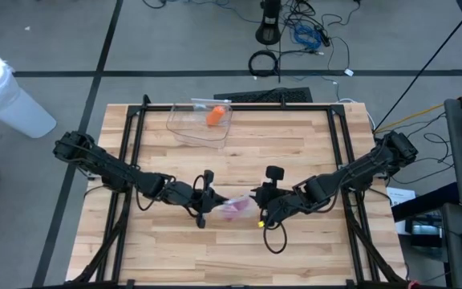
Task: Roll bandage
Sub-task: Put the rolled pink bandage into the transparent zip bag
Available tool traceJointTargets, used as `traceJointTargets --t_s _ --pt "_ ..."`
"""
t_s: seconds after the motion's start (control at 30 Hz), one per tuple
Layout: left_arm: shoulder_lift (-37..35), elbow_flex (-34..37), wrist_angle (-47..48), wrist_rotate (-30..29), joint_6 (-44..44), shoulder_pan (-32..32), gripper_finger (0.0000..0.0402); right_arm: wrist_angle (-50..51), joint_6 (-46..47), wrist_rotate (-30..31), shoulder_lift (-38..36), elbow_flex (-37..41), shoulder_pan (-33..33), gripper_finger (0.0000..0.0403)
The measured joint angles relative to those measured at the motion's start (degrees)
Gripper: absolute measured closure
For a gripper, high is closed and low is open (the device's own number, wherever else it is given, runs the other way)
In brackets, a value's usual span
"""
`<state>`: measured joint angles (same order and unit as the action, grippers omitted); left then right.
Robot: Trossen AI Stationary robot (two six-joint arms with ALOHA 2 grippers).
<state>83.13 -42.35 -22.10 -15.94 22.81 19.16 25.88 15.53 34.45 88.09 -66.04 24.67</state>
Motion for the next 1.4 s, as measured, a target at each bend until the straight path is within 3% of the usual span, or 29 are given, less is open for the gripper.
traceJointTargets --t_s 0.53,0.7,0.83,1.0,1.13,1.23,1.4 --pt "0.0 0.0 -1.9 2.0 -3.0 -0.9 0.0401 -2.6 -1.7 -3.1 2.5 0.0 -0.4 0.0344" --pt "0.0 0.0 -2.8 2.6 -3.3 -0.9 0.0401 -2.8 -1.4 -0.3 4.2 0.1 -1.0 0.0355" --pt "0.0 0.0 -0.7 2.9 -9.1 -1.3 0.0401 -3.1 -2.6 1.2 4.2 0.1 -1.0 0.0396" --pt "0.0 0.0 2.2 2.9 -16.8 -3.7 0.0383 -3.4 -2.7 1.9 4.2 0.1 -1.0 0.0402" --pt "0.0 0.0 3.0 2.9 -18.7 -4.5 0.0335 -2.7 -3.2 6.4 4.2 0.1 -0.8 0.0402" --pt "-1.0 0.0 5.8 2.6 -19.6 -4.4 0.0301 0.2 -2.9 13.7 4.7 0.1 -0.3 0.0403" --pt "-5.5 0.0 10.6 1.1 -21.1 -4.4 0.0274 2.6 -3.0 22.4 8.2 0.1 0.5 0.0403"
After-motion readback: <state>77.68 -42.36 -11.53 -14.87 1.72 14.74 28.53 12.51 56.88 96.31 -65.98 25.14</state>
